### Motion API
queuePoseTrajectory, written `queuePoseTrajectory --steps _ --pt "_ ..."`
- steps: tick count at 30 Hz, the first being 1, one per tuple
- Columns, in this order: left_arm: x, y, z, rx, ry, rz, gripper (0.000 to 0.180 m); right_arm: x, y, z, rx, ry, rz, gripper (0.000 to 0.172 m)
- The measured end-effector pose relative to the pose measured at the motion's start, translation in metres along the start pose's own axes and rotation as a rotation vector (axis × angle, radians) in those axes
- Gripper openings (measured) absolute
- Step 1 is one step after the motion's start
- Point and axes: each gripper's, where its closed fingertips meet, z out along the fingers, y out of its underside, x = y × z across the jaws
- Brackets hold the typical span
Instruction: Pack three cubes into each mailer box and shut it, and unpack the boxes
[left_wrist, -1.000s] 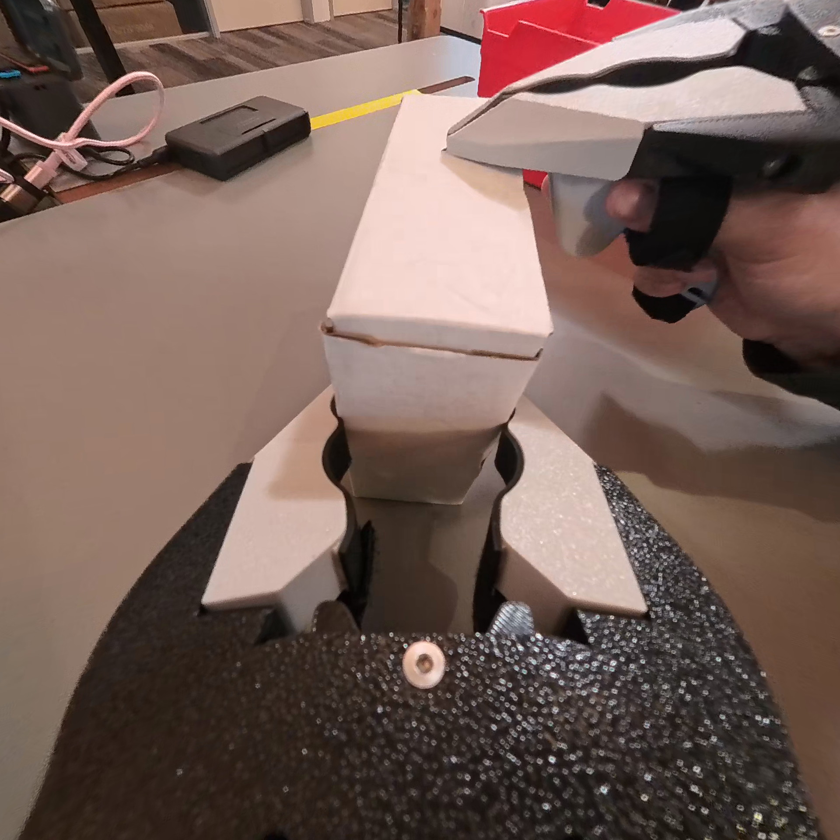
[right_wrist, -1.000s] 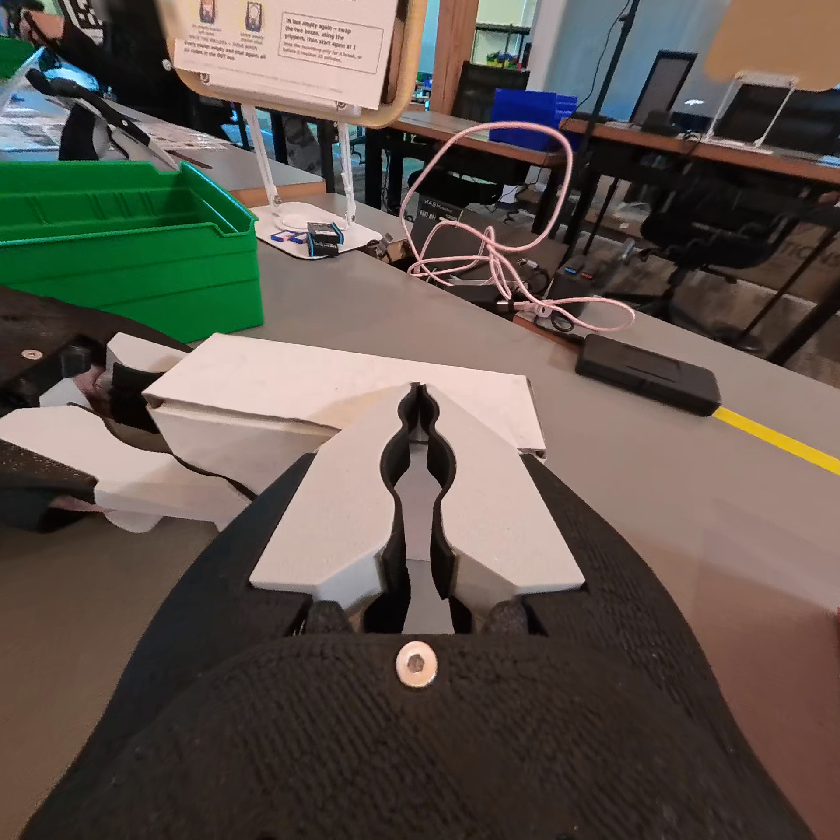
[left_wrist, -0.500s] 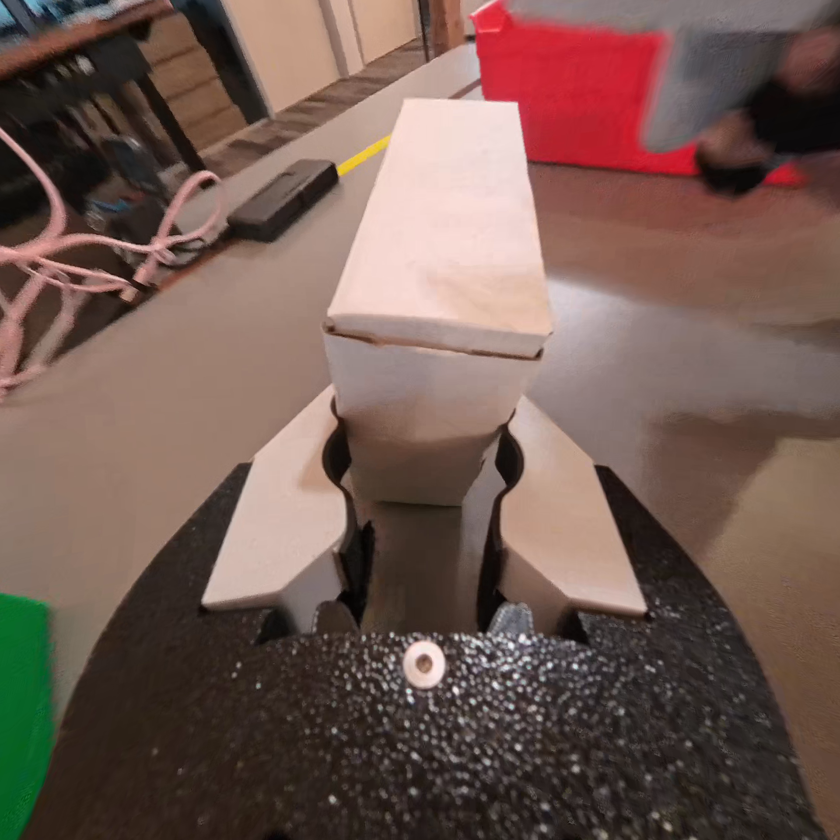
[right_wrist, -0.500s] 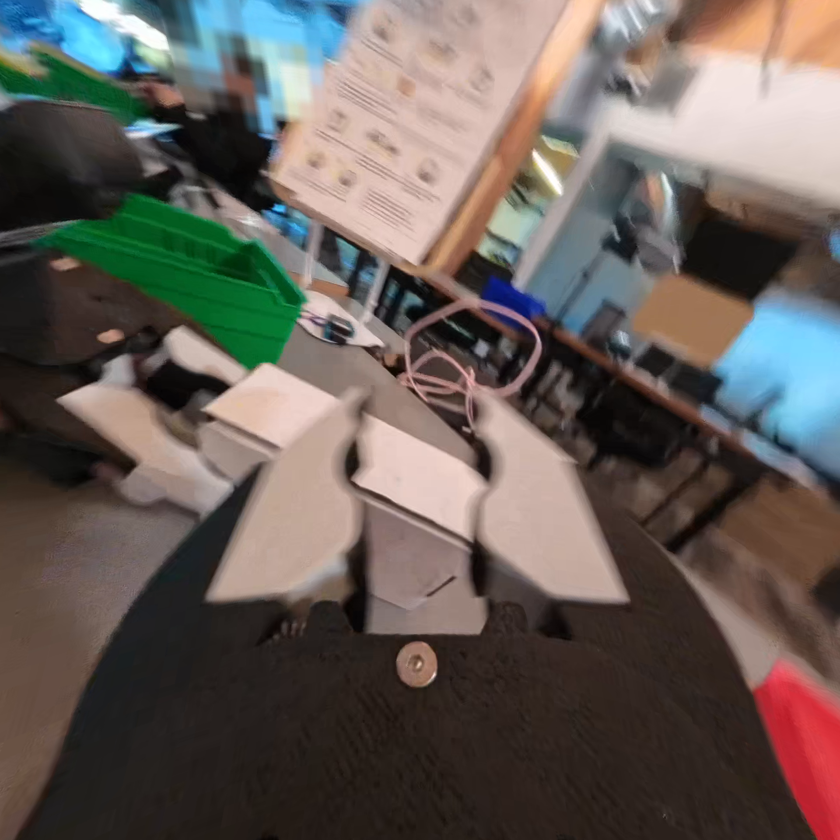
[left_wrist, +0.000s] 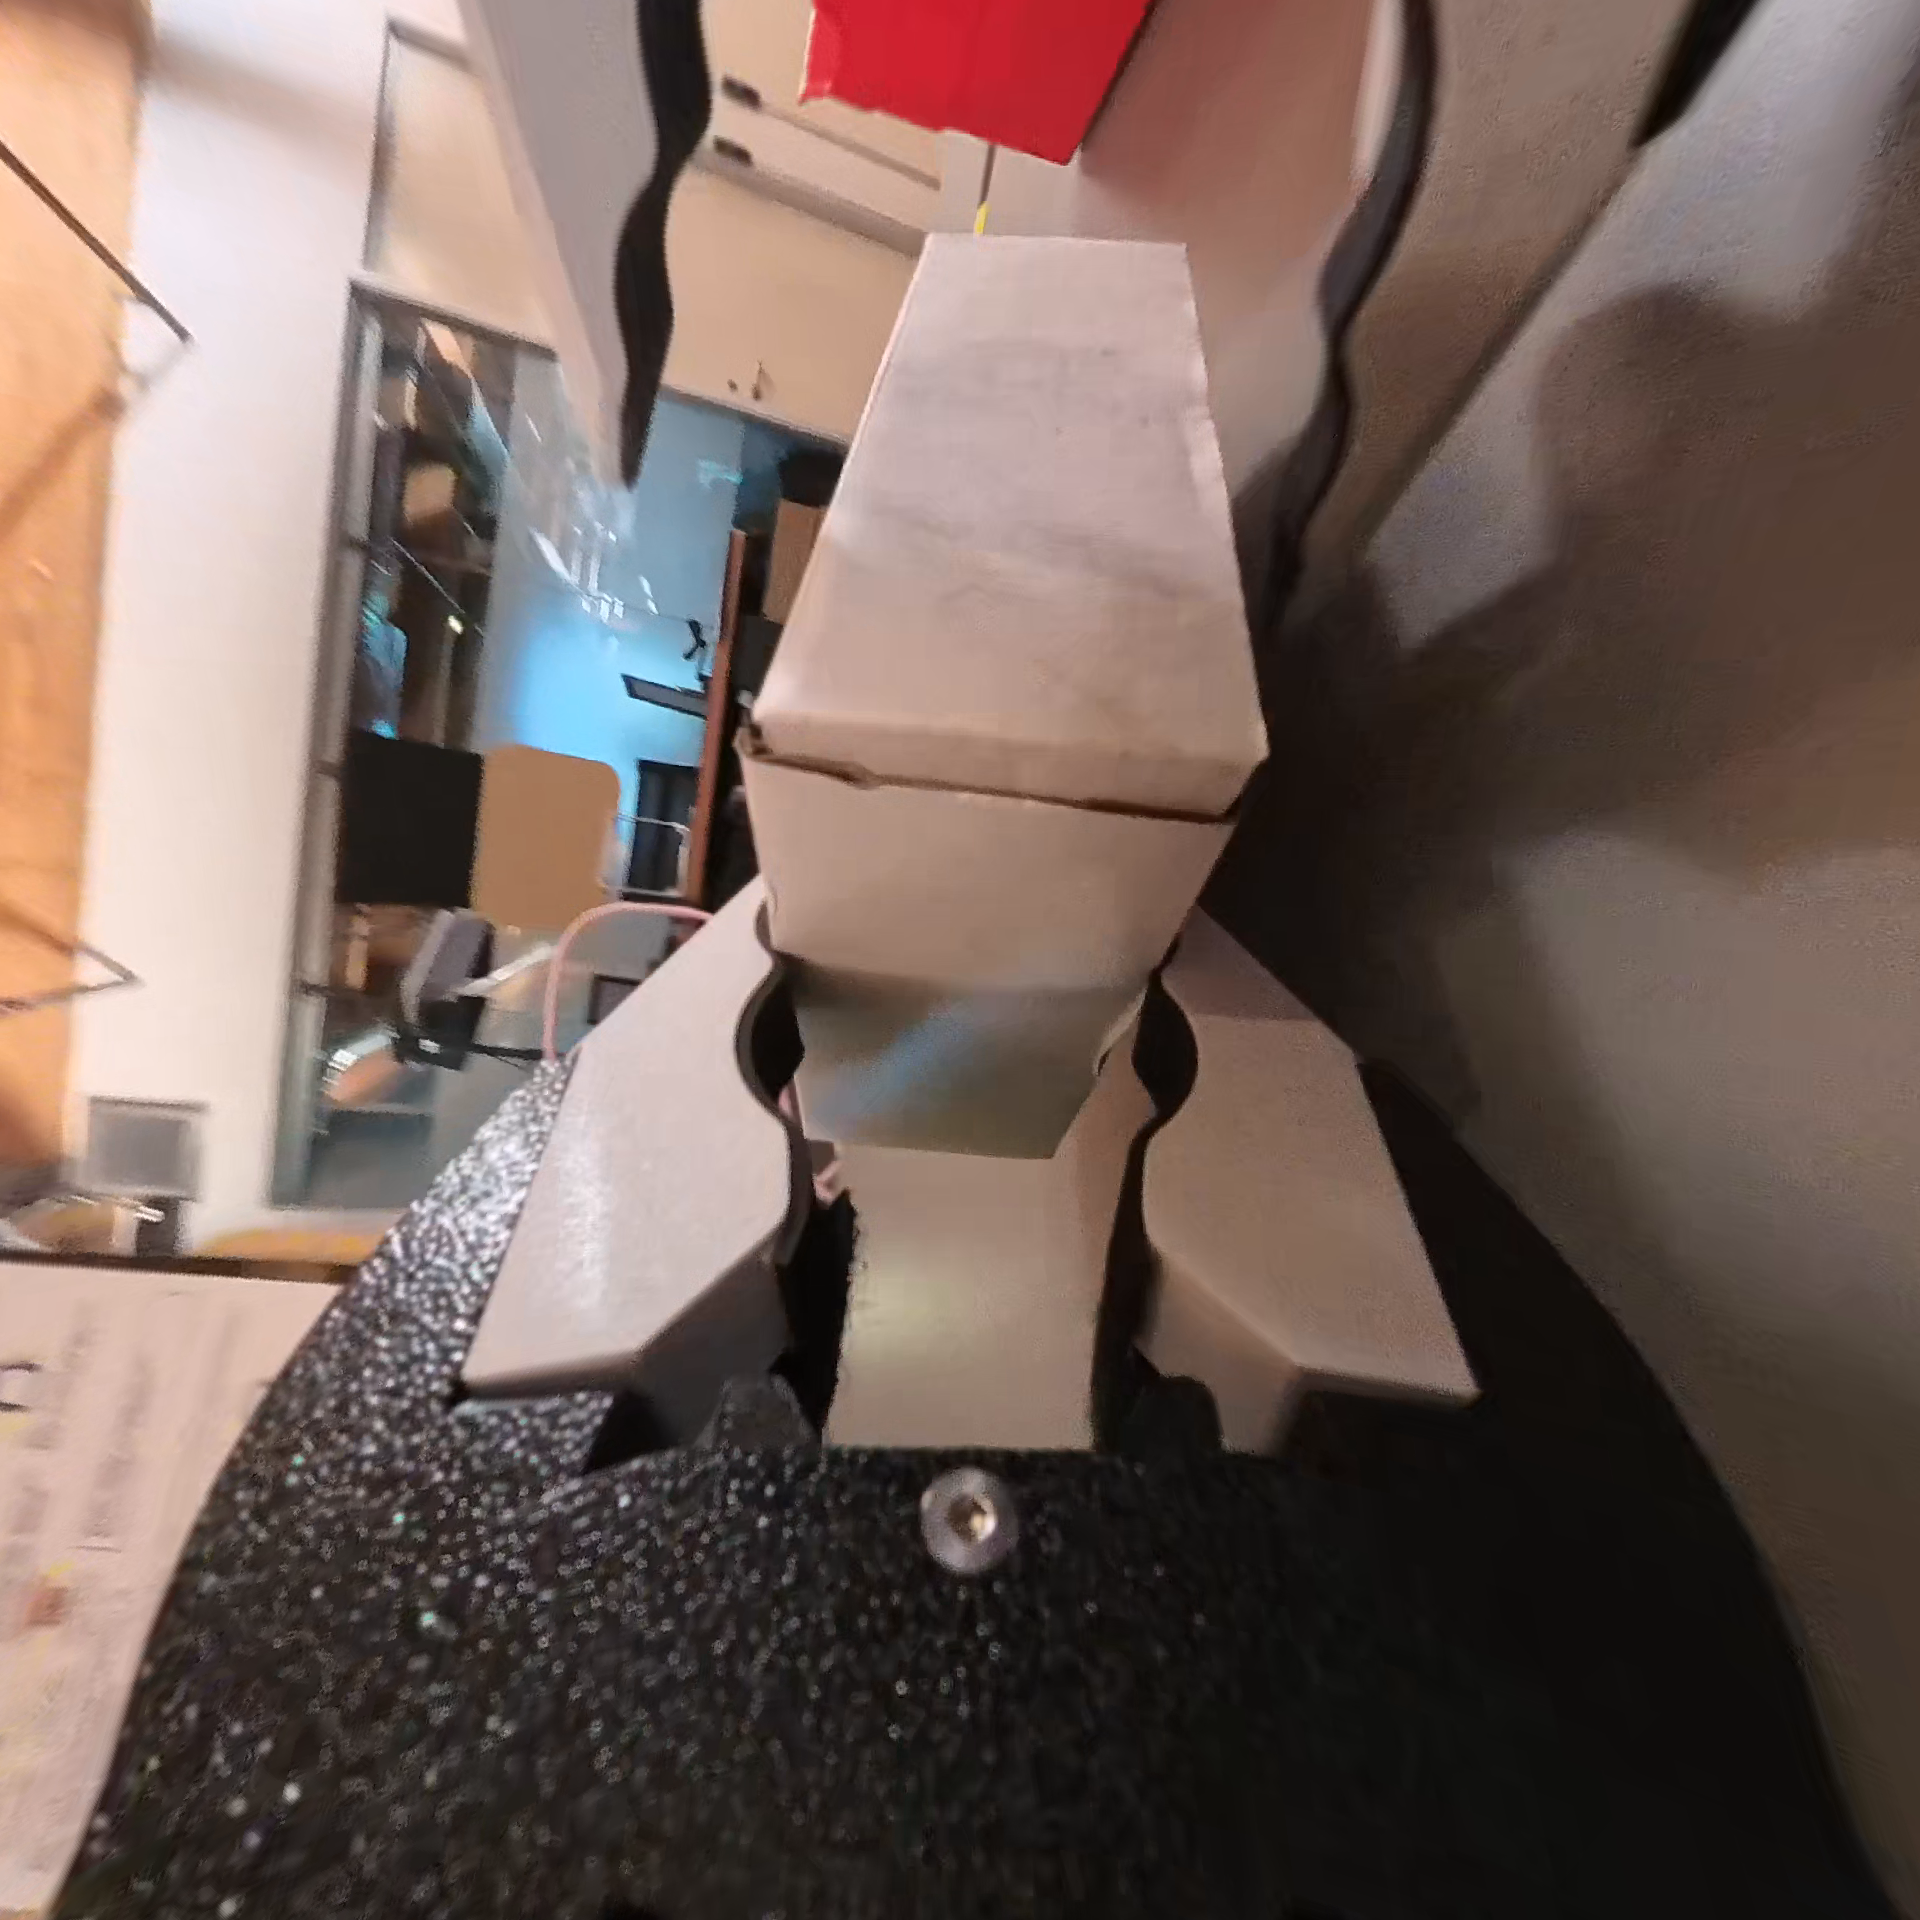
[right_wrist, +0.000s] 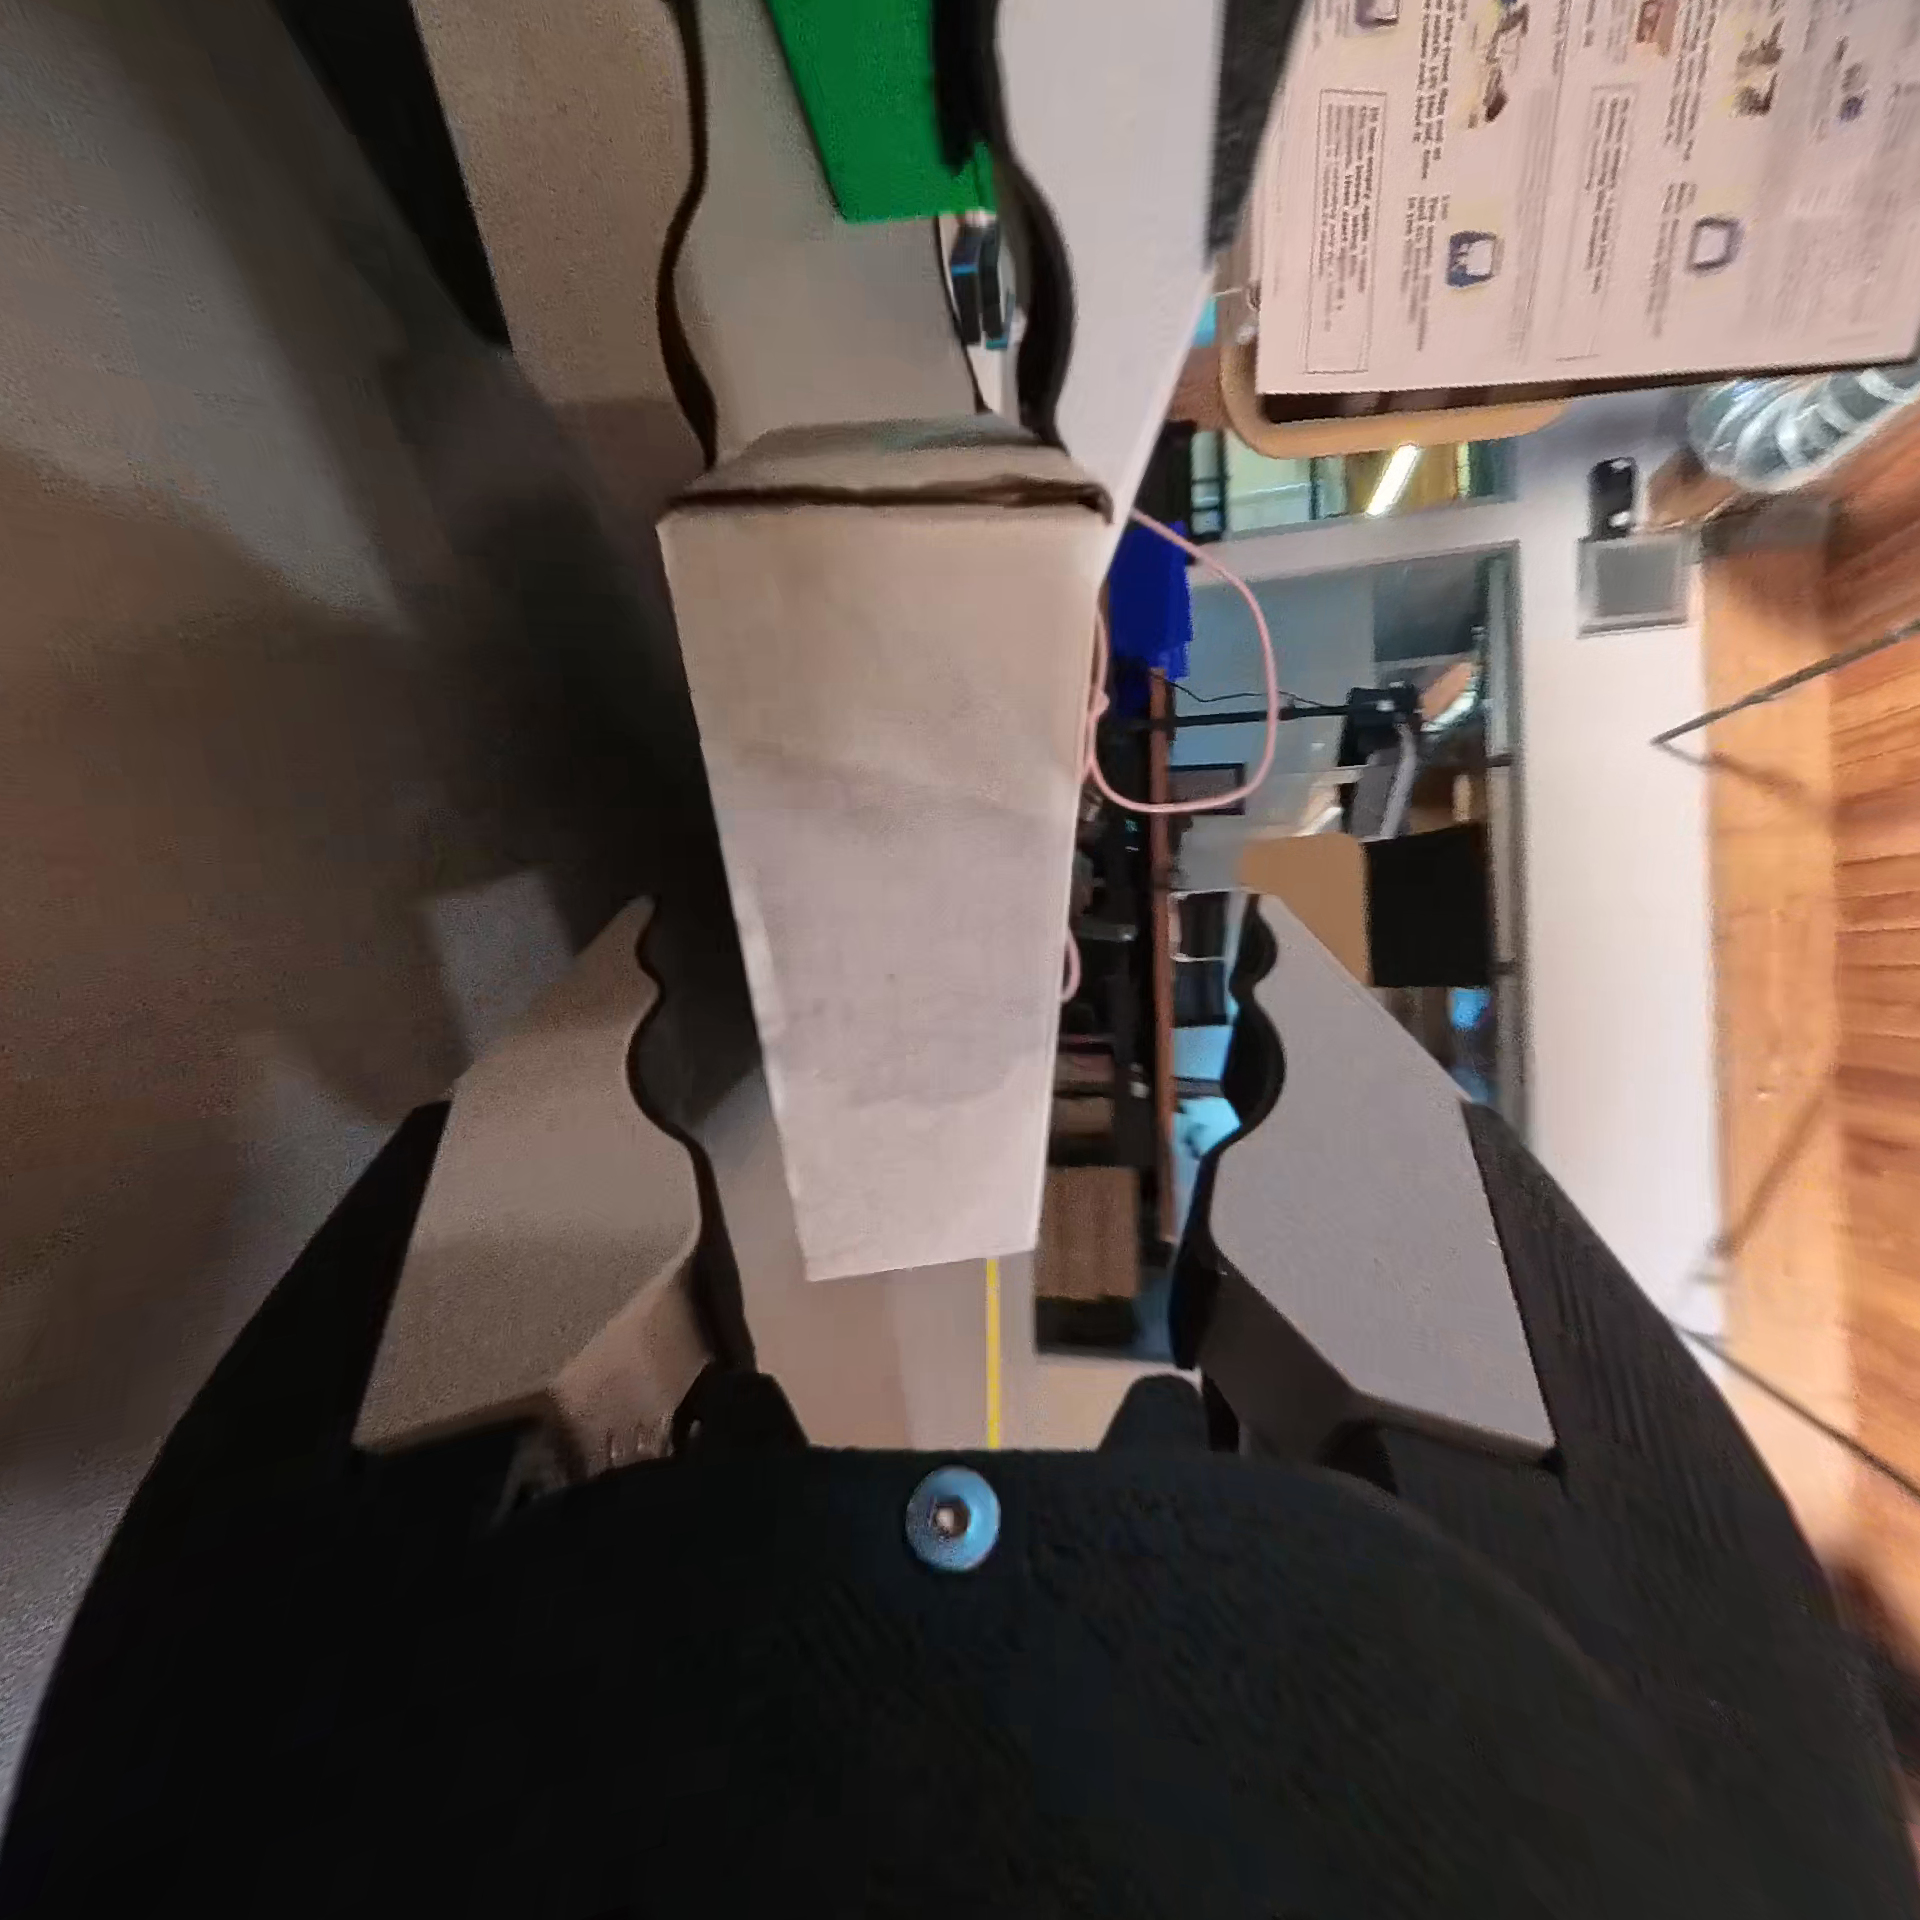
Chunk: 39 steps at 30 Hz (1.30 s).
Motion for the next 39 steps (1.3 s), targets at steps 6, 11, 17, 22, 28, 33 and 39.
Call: queuePoseTrajectory --steps 6,11,17,22,28,33,39 --pt "0.001 -0.02 -0.003 0.07 -0.092 0.208 0.064 -0.01 0.006 -0.001 -0.009 0.073 -0.124 0.085" --pt "-0.004 -0.023 -0.006 0.106 -0.137 0.225 0.063 -0.01 0.003 -0.005 0.007 0.127 -0.191 0.067" --pt "0.002 -0.022 -0.002 0.132 -0.082 0.119 0.064 -0.012 0.007 -0.002 -0.022 0.087 -0.161 0.064" --pt "-0.014 -0.027 -0.008 0.204 -0.13 -0.028 0.071 0.001 0.01 -0.007 -0.031 0.123 -0.133 0.064" --pt "-0.066 -0.008 -0.028 0.29 -0.288 -0.404 0.073 0.038 0.035 -0.02 -0.088 0.238 -0.045 0.064" --pt "-0.079 0.007 -0.031 0.277 -0.347 -0.476 0.073 0.103 0.053 -0.06 -0.13 0.454 0.001 0.063" --pt "-0.073 0.004 -0.025 0.268 -0.326 -0.465 0.072 0.171 0.137 -0.136 -0.325 0.661 0.123 0.064"
